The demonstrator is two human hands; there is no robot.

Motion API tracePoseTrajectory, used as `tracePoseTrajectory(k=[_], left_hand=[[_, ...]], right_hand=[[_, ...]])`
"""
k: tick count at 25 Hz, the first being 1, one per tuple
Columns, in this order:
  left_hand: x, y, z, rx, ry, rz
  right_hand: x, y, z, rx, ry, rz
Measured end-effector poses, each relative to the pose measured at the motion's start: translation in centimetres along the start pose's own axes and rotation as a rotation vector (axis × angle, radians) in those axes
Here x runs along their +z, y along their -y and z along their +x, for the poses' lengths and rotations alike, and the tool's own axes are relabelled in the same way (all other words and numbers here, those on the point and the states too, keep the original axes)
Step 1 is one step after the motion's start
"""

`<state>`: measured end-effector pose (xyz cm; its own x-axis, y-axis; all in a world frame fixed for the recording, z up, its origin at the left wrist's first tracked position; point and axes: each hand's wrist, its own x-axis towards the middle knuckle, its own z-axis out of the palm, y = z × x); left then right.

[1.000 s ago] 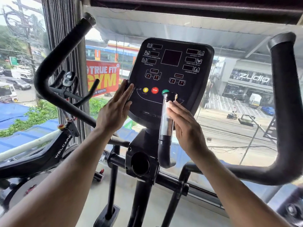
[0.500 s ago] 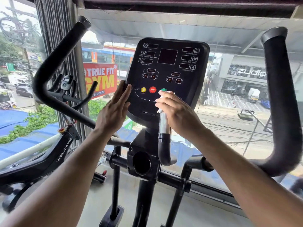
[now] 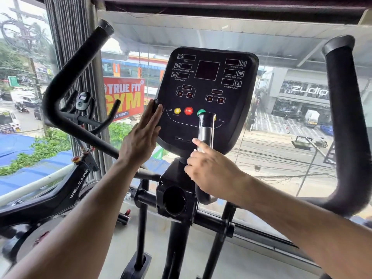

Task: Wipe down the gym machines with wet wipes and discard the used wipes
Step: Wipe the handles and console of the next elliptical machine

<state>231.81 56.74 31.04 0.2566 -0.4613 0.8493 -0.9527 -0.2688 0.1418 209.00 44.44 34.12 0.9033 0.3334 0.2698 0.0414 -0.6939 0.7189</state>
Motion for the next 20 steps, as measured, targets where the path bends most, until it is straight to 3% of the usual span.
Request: tracePoseTrajectory(k=[5, 13, 16, 18, 20], left_hand=[[-0.1, -0.2, 0.1, -0.013, 0.005, 0.017], [-0.2, -0.8, 0.1, -0.027, 0.006, 0.091], [-0.4, -1.3, 0.3, -0.136, 0.014, 0.118], [-0.3, -3.3, 0.0, -0.203, -0.024, 0.154], [0.1, -7.2, 0.2, -0.031, 0.005, 0.103]], right_hand=[[0.3, -2.4, 1.9, 0.249, -0.196, 0.048], [1.9, 4.5, -2.8, 0.098, -0.196, 0.214], [1.6, 5.2, -4.6, 0.104, -0.226, 0.484], [1.2, 5.3, -6.8, 0.258, -0.368, 0.819], [1.3, 5.9, -9.1, 0.619, -0.598, 1.086]])
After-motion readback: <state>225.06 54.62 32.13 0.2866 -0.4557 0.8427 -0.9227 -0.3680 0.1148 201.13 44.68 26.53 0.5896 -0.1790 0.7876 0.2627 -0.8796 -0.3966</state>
